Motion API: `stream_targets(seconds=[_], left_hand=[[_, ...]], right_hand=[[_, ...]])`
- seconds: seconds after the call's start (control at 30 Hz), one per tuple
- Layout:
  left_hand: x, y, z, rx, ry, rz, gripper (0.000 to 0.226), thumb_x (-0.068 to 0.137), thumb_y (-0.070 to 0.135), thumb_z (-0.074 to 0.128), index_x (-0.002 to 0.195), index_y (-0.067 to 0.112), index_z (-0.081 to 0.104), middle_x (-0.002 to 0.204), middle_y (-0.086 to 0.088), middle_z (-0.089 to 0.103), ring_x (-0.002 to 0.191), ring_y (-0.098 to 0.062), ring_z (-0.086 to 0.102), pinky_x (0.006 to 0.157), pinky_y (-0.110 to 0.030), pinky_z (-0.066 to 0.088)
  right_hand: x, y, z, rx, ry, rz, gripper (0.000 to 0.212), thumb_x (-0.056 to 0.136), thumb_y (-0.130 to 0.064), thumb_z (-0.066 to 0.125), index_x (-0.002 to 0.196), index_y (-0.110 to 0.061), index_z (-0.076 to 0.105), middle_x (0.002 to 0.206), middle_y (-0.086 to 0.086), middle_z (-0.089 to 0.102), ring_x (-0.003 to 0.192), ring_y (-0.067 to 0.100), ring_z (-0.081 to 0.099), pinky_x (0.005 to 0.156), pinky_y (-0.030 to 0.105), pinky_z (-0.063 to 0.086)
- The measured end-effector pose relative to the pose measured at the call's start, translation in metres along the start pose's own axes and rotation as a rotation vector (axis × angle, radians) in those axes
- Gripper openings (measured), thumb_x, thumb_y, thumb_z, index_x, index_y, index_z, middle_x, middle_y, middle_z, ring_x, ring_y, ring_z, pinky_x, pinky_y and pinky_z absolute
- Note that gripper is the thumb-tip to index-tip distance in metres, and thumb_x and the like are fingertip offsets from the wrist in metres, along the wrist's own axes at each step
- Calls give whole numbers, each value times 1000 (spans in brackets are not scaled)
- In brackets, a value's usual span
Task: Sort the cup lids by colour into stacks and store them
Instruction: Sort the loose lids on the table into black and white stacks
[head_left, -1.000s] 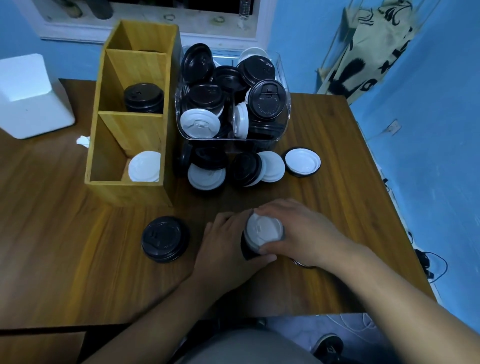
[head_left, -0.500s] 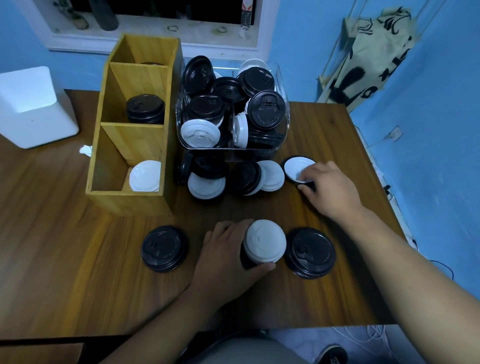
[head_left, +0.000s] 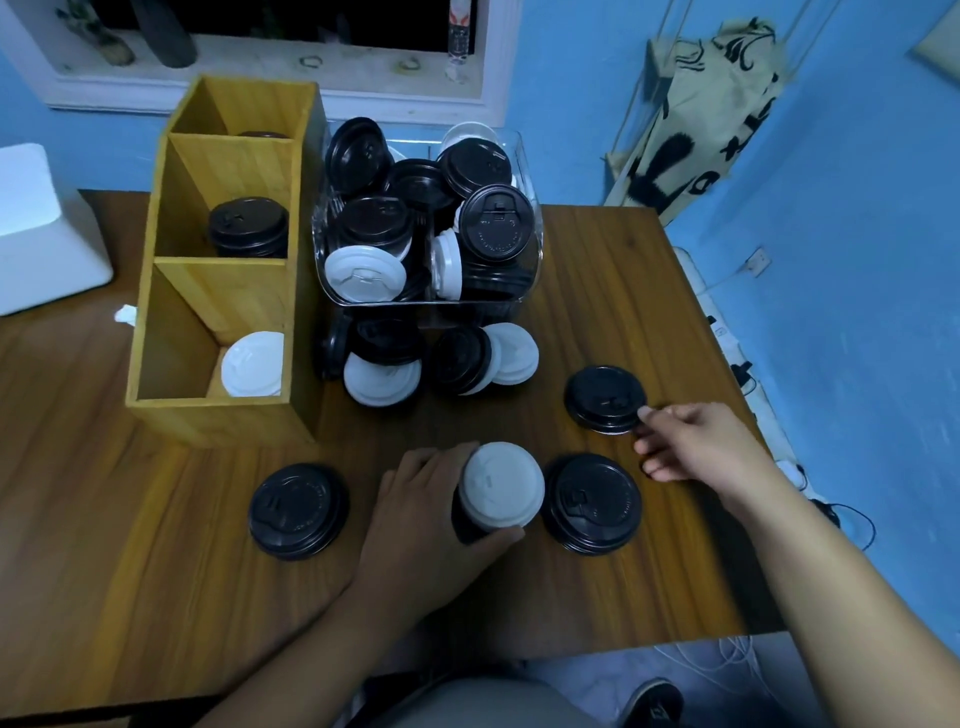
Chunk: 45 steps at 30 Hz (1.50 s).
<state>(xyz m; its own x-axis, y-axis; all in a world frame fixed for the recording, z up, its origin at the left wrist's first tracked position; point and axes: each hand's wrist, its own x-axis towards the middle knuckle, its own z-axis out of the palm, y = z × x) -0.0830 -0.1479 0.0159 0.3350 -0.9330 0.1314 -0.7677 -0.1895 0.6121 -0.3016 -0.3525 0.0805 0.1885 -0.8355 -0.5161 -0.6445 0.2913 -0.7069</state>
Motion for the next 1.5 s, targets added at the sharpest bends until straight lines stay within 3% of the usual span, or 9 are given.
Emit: stream_targets(seconds=[0.13, 0.3, 0.47, 0.67, 0.9, 1.1, 1.2, 1.37, 1.5], left_hand=[[0, -1, 0, 12, -9, -7, 87, 69, 77, 70, 139, 30, 49, 130, 19, 55, 124, -8, 44, 97, -37, 42], [0, 0, 0, 24, -19, -4, 85, 70, 77, 70, 139, 33, 48, 130, 20, 54, 124, -8, 44, 95, -34, 40], [0, 0, -1, 19, -23, -7, 86, 70, 78, 69, 140, 33, 47, 131, 21, 54, 125, -7, 43, 95, -34, 39], [0, -1, -1, 14, -26, -3, 86, 71, 77, 69, 141, 32, 48, 133, 20, 54, 126, -6, 43, 98, -36, 40], [0, -2, 0, 20, -14, 5, 83, 70, 75, 72, 138, 34, 47, 130, 19, 54, 123, -7, 43, 95, -30, 35], [1, -3, 2, 45, -16, -3, 86, 70, 76, 71, 140, 31, 48, 134, 16, 56, 125, -12, 45, 99, -38, 40], [1, -2, 1, 48, -29, -12, 87, 71, 77, 69, 141, 30, 47, 136, 15, 55, 125, -12, 44, 99, -39, 39], [1, -1, -1, 37, -29, -5, 86, 71, 78, 69, 140, 32, 47, 134, 17, 55, 124, -10, 44, 99, -38, 39], [1, -1, -1, 37, -33, 4, 86, 71, 77, 70, 140, 32, 47, 134, 17, 55, 124, -9, 43, 97, -33, 36]], right_hand=[[0, -8, -12, -572, 151, -374, 16, 90, -40, 72, 99, -29, 65, 94, -7, 69, 89, 16, 66, 79, 35, 55], [24, -30, -11, -789, -256, -657, 87, 83, -18, 80, 153, -39, 33, 163, -14, 21, 148, 10, 16, 119, 34, 24], [34, -36, -7, -737, -276, -607, 80, 82, -28, 83, 148, -40, 40, 146, -9, 46, 132, 14, 45, 108, 34, 46], [-2, -3, -25, -466, 79, -487, 75, 73, -57, 81, 140, -39, 50, 128, -9, 58, 113, 12, 59, 99, 37, 51], [-46, 67, -9, -797, 324, -290, 94, 67, -88, 51, 141, -30, 50, 116, 3, 52, 112, 29, 57, 94, 42, 52], [-53, 81, -25, -641, 48, -477, 94, 78, -57, 78, 156, -40, 29, 159, -11, 27, 145, 13, 20, 121, 47, 26], [-50, 88, -28, -640, 7, -501, 87, 79, -38, 84, 152, -38, 37, 150, -19, 34, 141, 11, 25, 121, 46, 29], [-59, 74, -30, -476, 237, -560, 79, 71, -49, 83, 142, -34, 53, 139, -16, 50, 127, 8, 41, 108, 30, 31], [-75, 50, -16, -381, 125, -693, 77, 70, -54, 80, 141, -39, 55, 140, -21, 51, 132, 5, 43, 110, 27, 34]])
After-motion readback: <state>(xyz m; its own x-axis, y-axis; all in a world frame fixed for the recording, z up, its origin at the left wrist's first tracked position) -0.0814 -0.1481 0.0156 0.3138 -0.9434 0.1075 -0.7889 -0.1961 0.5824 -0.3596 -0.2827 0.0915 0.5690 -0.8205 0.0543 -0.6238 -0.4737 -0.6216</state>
